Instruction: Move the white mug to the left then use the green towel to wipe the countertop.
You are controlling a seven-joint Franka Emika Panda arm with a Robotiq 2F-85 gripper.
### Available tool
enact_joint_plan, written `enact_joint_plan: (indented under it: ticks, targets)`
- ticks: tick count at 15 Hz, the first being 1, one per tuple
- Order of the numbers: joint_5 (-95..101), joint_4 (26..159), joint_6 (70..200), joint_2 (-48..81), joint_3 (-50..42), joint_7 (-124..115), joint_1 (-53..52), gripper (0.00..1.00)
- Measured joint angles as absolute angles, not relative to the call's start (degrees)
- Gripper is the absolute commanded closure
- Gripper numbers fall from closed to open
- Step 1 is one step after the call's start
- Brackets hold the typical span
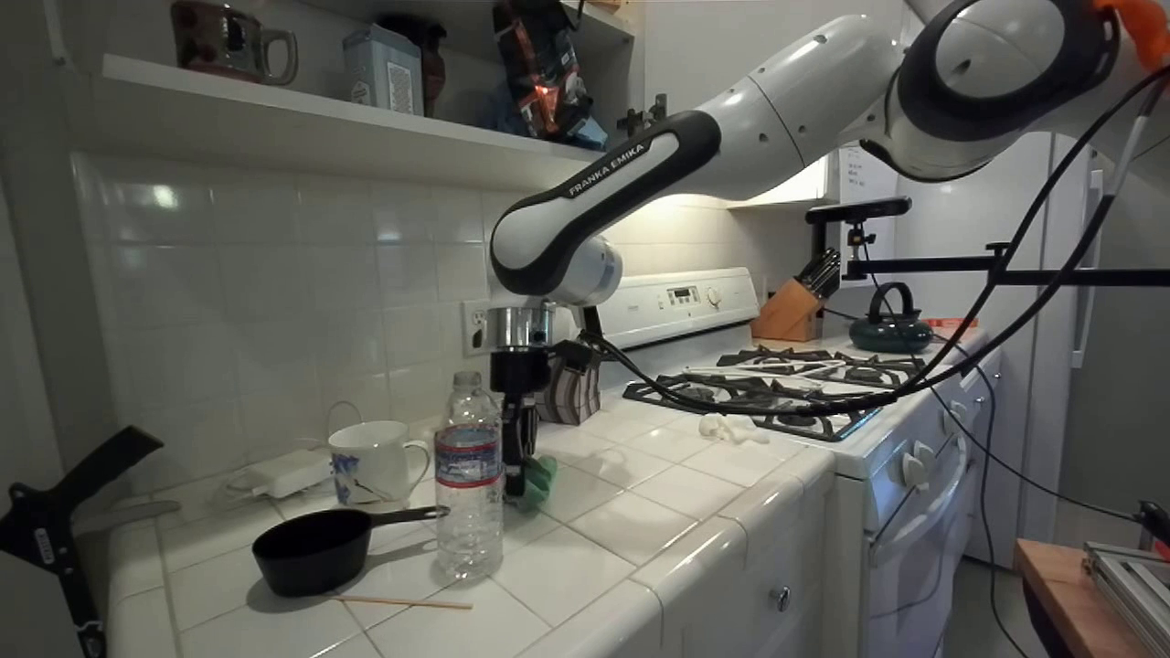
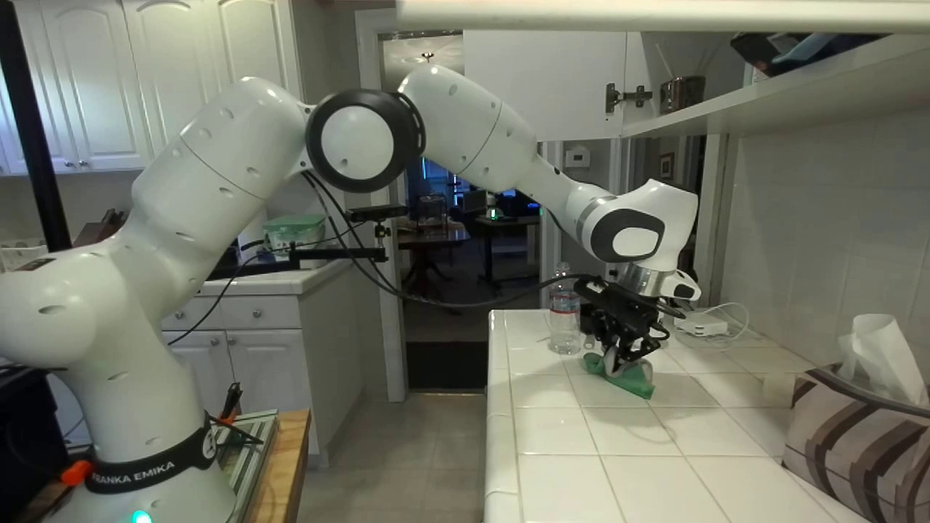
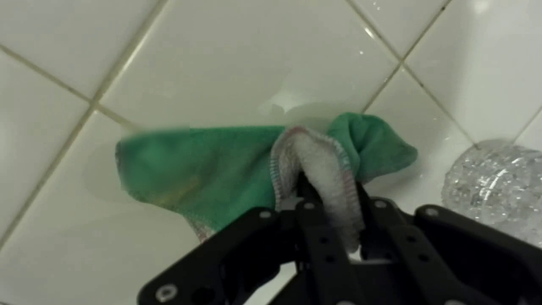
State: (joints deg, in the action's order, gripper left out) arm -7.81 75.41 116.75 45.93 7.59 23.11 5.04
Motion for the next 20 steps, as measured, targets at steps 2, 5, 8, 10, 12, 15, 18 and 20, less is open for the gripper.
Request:
enact_joint_plan:
  ticks: [2,5,8,10,12,15,18,20]
  targets:
    - [-7.42,75.54,117.37,45.61,5.25,19.02,4.37,0.95]
    - [-7.43,77.75,119.28,44.21,1.8,14.23,5.23,0.95]
    - [-7.43,81.92,120.71,41.81,-0.93,10.21,6.7,0.95]
    - [-7.33,84.99,120.76,39.93,-2.51,8.11,6.86,0.95]
    - [-6.22,88.44,120.75,37.78,-4.05,5.39,6.59,0.95]
    - [-4.51,94.47,124.33,34.38,-6.51,-1.37,5.94,0.95]
    - [-2.02,100.56,129.72,31.25,-8.99,-10.01,4.29,0.55]
    - [0.12,104.8,133.15,29.24,-10.76,-16.15,2.62,0.42]
